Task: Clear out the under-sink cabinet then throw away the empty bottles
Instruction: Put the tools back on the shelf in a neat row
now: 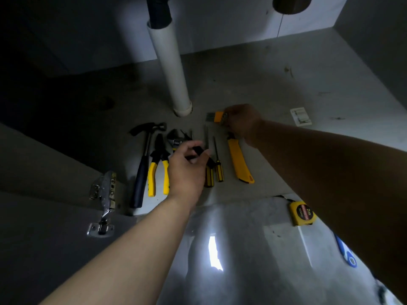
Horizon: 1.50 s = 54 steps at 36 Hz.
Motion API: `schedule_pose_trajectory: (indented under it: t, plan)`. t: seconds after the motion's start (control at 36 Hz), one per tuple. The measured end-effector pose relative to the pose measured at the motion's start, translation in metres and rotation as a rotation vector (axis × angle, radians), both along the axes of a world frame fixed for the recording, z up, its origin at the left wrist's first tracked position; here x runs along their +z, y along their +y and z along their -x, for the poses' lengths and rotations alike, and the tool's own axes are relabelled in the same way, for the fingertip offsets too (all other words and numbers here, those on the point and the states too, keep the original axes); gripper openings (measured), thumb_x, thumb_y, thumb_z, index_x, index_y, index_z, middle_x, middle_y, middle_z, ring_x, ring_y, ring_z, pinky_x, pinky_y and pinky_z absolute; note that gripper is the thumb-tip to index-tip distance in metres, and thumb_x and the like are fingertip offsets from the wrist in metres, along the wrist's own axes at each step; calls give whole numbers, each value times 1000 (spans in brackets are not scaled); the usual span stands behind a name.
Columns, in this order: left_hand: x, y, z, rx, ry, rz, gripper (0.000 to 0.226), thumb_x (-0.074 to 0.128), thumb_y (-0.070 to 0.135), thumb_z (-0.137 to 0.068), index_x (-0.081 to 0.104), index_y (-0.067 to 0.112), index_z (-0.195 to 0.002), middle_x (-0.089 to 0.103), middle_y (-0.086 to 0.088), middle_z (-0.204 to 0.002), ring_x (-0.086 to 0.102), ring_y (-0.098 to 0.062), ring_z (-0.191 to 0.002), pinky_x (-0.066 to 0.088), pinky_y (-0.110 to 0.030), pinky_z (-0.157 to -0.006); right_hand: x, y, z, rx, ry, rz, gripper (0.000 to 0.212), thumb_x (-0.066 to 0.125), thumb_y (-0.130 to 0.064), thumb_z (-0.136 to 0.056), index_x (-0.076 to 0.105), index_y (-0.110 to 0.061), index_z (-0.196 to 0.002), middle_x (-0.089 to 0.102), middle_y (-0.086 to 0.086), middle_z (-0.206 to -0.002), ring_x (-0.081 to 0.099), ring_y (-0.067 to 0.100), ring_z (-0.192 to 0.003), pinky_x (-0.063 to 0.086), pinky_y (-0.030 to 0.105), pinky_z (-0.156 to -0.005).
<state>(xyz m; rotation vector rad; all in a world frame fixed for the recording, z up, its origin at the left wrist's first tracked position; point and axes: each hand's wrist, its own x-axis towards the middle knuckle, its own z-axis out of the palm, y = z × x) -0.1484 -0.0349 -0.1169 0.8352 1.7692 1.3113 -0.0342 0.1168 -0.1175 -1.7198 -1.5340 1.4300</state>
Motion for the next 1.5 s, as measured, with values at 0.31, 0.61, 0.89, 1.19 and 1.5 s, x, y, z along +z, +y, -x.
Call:
schedule_pose_trajectory:
  t: [0.31, 0.61, 0.89, 1.19, 1.5]
  plan:
    - [10, 11, 6, -80, -35, 8, 27, 63, 2, -97, 68, 20, -116, 56, -7, -94, 63, -15, -87, 62, -30, -84, 19, -41, -11, 90, -8, -167, 18, 57, -6, -95, 68, -1, -109, 68, 18, -111, 65, 32, -107, 52, 48, -97]
    - [12, 21, -23, -196, 110, -38, 23, 65, 3, -94, 76, 22, -102, 72, -5, -97, 69, -19, -96, 60, -39, -87, 7, -98, -35, 150, -85, -330, 15, 76, -16, -83, 63, -13, -88, 62, -4, -74, 56, 8, -69, 38, 6, -58]
    - [-5, 0, -29, -673, 886, 89, 56, 73, 33, -85, 58, 33, -139, 51, 1, -141, 41, -25, -132, 38, -40, -109, -5, -111, -74, -56, -456, -214, 18, 66, -26, -80, 59, -15, -93, 64, 6, -95, 62, 27, -86, 53, 34, -73]
    - [-13, -8, -34, -706, 1193, 126, 62, 65, 41, -92, 40, 39, -150, 36, 6, -159, 20, -23, -151, 19, -39, -114, -17, -124, -68, -24, -498, -206, 27, 72, -28, -82, 59, -11, -100, 65, 10, -102, 62, 30, -96, 54, 38, -81]
    - [-14, -13, -20, -695, 1185, 168, 59, 62, 39, -95, 40, 37, -150, 35, 8, -160, 18, -22, -152, 22, -41, -116, -25, -122, -60, 2, -441, -243, 27, 70, -27, -85, 57, -11, -102, 65, 11, -104, 62, 30, -97, 53, 38, -80]
